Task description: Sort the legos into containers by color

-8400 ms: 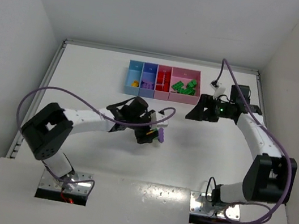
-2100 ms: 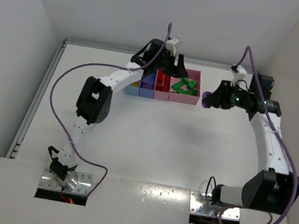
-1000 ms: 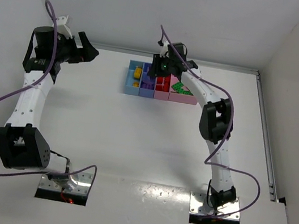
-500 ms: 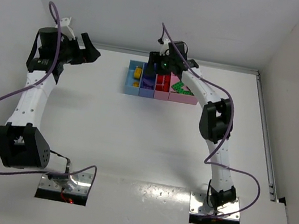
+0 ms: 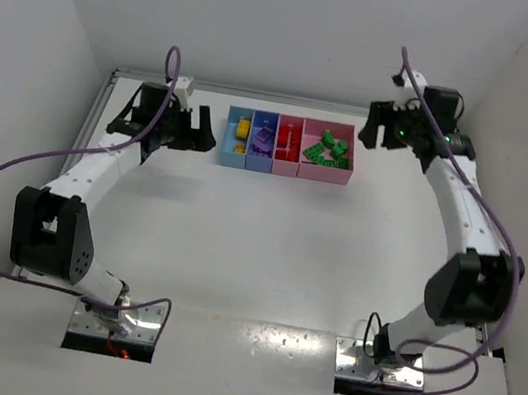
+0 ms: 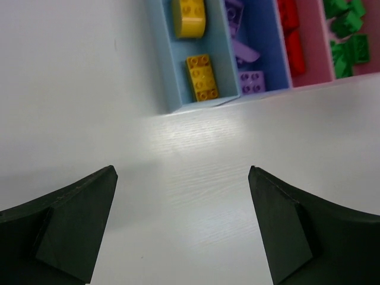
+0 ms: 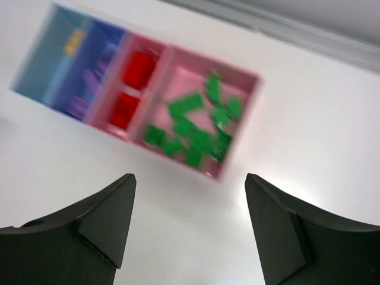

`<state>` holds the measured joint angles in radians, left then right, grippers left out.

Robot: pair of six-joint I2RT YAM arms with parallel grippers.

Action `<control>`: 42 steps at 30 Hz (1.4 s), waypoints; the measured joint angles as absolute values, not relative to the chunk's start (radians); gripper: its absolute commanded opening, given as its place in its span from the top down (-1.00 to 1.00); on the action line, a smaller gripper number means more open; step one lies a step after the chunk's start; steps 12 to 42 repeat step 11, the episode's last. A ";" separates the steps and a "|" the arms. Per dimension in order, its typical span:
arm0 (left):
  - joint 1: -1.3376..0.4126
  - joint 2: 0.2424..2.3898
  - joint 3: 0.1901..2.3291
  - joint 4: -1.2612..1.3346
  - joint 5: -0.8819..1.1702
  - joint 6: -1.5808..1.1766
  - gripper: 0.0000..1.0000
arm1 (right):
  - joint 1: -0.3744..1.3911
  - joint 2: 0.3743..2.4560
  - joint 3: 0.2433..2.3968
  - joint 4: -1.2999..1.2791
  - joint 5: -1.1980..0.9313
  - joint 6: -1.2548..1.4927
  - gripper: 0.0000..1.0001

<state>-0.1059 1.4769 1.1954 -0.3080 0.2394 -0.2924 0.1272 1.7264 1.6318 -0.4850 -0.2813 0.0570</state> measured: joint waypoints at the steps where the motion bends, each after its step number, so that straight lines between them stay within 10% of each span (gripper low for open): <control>1: -0.109 1.479 1.174 -0.306 0.232 -0.293 -0.99 | 0.092 1.662 1.557 -0.480 -0.270 0.038 -0.48; 11: -0.112 1.457 1.017 -0.253 0.136 -0.262 -0.99 | -0.026 1.335 0.952 -0.442 -0.273 0.000 -0.54; 42: -0.112 1.457 1.017 -0.253 0.136 -0.262 -0.99 | -0.026 1.335 0.952 -0.442 -0.273 0.000 -0.54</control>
